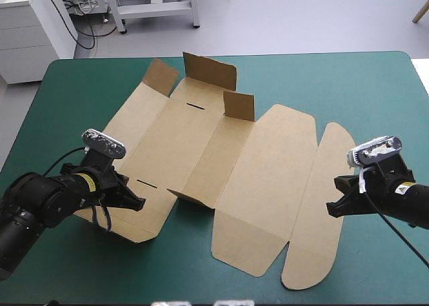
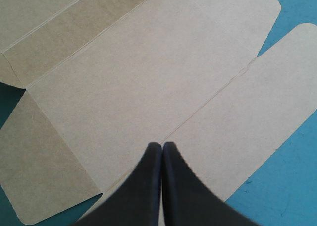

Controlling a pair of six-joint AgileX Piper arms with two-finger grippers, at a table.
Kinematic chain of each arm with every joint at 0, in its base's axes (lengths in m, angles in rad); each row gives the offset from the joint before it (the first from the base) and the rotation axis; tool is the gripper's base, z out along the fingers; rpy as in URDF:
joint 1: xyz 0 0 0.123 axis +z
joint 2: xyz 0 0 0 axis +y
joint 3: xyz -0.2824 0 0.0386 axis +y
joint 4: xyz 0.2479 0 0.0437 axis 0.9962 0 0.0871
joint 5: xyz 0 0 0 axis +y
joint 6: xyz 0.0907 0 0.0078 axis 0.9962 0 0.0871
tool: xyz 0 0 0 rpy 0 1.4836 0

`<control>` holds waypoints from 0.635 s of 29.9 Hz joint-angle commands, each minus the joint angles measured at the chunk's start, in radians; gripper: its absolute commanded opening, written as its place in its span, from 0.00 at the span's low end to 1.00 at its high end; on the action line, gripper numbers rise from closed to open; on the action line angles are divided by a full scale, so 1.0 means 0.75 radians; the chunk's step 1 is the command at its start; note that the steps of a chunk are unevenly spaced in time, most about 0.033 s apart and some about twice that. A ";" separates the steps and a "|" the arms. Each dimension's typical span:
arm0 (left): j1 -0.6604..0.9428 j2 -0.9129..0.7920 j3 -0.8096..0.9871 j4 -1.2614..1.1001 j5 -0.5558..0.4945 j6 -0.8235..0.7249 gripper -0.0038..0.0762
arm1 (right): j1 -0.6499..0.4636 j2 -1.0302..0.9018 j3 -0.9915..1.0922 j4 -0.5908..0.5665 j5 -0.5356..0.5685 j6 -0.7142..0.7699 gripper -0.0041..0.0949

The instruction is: Fold the box

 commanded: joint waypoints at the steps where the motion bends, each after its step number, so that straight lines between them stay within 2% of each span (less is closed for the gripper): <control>1: -0.005 -0.015 -0.044 0.000 -0.056 -0.009 0.04 | 0.001 0.000 -0.045 0.028 -0.046 -0.019 0.03; 3: -0.005 -0.015 -0.044 0.000 -0.056 -0.009 0.04 | 0.001 0.000 -0.045 0.028 -0.049 -0.024 0.06; 5: -0.005 -0.015 -0.044 0.000 -0.056 -0.009 0.04 | 0.001 0.000 -0.045 0.028 -0.058 -0.024 0.13; 7: -0.005 -0.015 -0.044 0.000 -0.056 -0.009 0.04 | 0.001 0.000 -0.045 0.028 -0.058 -0.012 0.28; 12: -0.005 -0.015 -0.044 0.000 -0.056 -0.009 0.04 | 0.001 0.000 -0.047 0.023 -0.077 -0.004 0.74; 14: -0.005 -0.015 -0.044 0.000 -0.059 -0.009 0.04 | 0.001 0.000 -0.053 0.023 -0.090 0.006 0.84; 19: -0.005 -0.015 -0.044 0.000 -0.071 -0.009 0.04 | 0.001 0.056 -0.119 0.023 -0.013 0.018 0.86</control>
